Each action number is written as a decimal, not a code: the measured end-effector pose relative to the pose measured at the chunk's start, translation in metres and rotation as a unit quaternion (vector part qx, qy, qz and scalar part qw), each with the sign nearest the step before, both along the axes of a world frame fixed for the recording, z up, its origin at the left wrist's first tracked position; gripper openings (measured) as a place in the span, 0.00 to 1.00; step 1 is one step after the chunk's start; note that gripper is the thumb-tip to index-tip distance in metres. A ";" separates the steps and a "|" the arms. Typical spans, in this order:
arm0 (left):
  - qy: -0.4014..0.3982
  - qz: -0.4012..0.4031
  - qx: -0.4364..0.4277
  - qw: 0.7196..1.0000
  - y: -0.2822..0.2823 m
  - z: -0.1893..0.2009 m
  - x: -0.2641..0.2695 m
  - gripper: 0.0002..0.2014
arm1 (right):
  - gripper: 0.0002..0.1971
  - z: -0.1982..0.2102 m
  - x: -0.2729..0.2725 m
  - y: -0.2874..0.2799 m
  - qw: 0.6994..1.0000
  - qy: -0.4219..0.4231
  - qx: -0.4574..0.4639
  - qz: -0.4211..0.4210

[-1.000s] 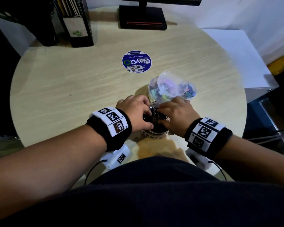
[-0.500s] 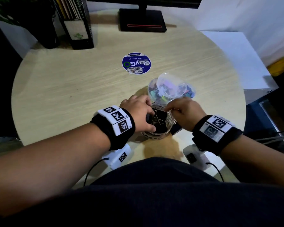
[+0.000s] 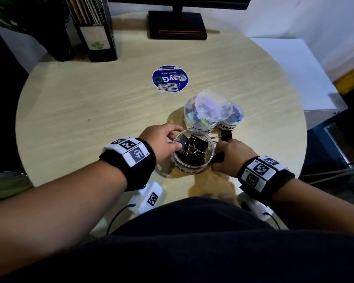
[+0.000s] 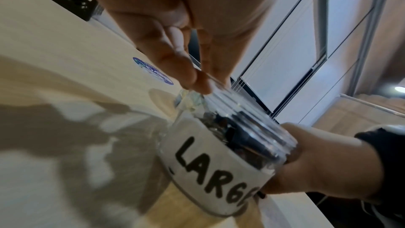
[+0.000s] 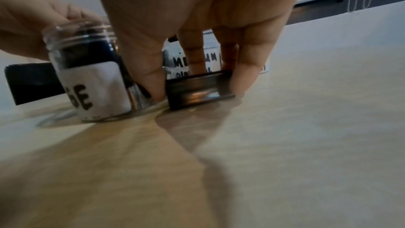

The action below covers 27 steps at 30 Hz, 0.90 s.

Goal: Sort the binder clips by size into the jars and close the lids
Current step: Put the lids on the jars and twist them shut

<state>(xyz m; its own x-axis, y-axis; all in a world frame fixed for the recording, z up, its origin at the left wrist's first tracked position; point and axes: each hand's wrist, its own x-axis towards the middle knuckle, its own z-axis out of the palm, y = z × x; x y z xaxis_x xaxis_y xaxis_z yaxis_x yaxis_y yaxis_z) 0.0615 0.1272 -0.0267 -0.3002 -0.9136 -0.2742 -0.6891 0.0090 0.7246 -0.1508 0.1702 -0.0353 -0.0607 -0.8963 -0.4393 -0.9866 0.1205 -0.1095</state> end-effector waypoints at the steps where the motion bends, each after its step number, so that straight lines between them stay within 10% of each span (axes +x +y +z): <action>1: 0.009 0.008 0.001 1.000 0.000 0.000 0.001 0.19 | 0.16 0.002 -0.001 -0.001 1.000 -0.008 -0.007 -0.011; 7: 0.074 0.047 0.026 0.996 -0.002 -0.004 0.005 0.15 | 0.10 0.048 -0.002 -0.010 0.979 -0.106 -0.124 -0.126; 13: 0.072 0.026 0.017 0.997 -0.006 -0.004 0.001 0.12 | 0.06 0.076 0.021 -0.008 0.954 -0.206 -0.218 0.010; 27: 0.072 0.033 0.015 0.997 -0.008 -0.004 0.001 0.13 | 0.14 0.034 0.036 -0.008 0.972 -0.031 -0.126 0.194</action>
